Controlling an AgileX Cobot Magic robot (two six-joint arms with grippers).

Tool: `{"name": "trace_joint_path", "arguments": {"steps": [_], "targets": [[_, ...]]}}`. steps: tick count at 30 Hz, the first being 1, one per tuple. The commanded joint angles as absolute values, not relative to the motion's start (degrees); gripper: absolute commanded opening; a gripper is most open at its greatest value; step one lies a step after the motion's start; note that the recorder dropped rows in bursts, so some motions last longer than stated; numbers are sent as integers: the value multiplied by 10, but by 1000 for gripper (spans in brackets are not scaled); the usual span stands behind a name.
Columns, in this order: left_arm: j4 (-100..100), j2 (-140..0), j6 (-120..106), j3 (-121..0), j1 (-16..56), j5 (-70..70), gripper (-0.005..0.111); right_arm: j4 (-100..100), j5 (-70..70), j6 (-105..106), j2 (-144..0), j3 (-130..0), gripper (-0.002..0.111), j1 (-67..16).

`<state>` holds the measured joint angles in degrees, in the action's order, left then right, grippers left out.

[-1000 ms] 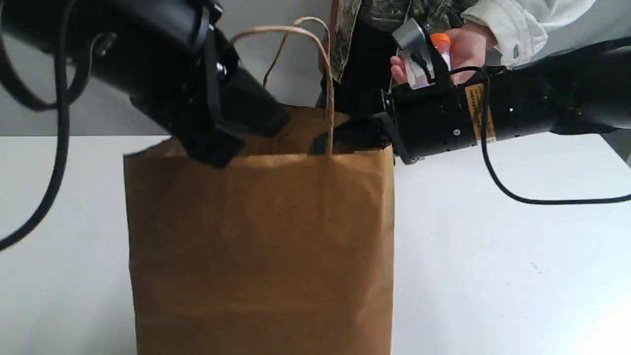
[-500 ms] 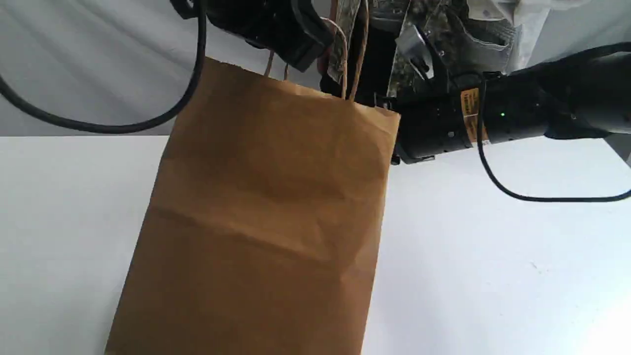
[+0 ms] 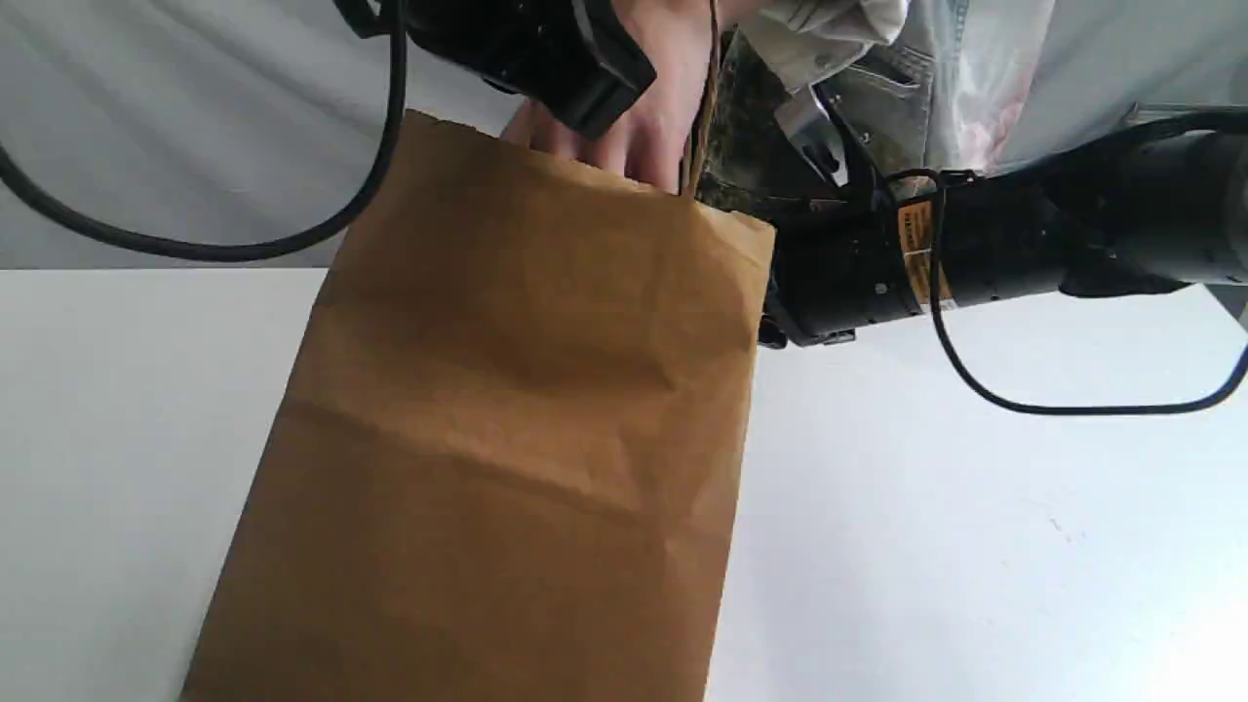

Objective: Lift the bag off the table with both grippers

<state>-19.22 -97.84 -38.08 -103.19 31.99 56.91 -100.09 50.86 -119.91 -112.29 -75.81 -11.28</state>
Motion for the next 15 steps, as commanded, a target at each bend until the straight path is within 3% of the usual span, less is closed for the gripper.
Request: {"name": "trace_joint_path", "arguments": {"steps": [1,15], "targets": [[-196,-976,-373,-1037,320,560,0,-999,502,-1195,-1123,-757,0,-113],[-196,-973,-368,-1037,320,598,0,-999,490,-1195,-1123,-790,0,-113]]}}
